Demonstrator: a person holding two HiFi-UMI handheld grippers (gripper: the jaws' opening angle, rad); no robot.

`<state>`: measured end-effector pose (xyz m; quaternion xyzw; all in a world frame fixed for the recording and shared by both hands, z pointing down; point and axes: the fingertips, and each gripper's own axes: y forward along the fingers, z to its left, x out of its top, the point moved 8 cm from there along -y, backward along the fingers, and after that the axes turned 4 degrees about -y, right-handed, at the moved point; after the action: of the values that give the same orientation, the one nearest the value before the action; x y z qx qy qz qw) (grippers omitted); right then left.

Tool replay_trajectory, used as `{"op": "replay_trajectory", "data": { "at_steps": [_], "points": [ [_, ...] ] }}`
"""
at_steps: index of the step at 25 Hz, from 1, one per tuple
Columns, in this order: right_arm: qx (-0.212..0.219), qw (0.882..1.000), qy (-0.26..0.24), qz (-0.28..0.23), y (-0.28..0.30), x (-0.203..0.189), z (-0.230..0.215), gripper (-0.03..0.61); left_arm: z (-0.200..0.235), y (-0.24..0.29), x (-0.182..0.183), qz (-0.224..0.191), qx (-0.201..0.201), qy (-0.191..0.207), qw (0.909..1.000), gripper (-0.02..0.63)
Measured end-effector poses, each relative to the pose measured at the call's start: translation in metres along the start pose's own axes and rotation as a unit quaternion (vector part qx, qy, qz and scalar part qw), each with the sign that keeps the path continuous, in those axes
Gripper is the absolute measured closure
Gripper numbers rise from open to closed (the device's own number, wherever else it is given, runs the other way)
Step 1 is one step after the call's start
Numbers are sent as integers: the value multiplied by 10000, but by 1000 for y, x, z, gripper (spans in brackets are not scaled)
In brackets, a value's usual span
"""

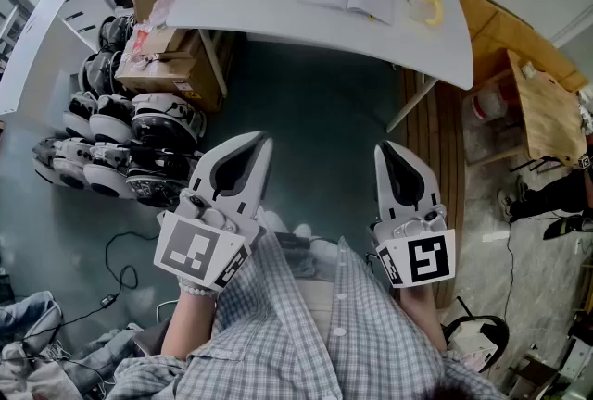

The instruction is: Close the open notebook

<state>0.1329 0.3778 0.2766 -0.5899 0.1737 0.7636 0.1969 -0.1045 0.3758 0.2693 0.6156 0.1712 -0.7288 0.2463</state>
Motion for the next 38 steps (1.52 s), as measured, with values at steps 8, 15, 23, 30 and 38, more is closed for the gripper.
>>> {"op": "replay_trajectory", "data": {
  "at_steps": [8,15,23,30,38],
  "points": [
    [-7,9990,431,-103,-5,-3,-13,555,-11,8,1,28,-25,28,10000,607],
    [-39,9988,490,-23,-11,-11,-17,555,-18,5,-4,29,62,3,10000,607],
    [11,9986,521,107,-4,-20,-19,555,-17,9,-9,172,107,-19,9998,607],
    [-117,9979,562,284,9,-27,-28,555,-3,31,-8,283,-13,-55,9996,607],
    [-291,9966,604,471,46,-36,-42,555,26,71,-3,470,-237,-35,9986,607]
  ]
}}
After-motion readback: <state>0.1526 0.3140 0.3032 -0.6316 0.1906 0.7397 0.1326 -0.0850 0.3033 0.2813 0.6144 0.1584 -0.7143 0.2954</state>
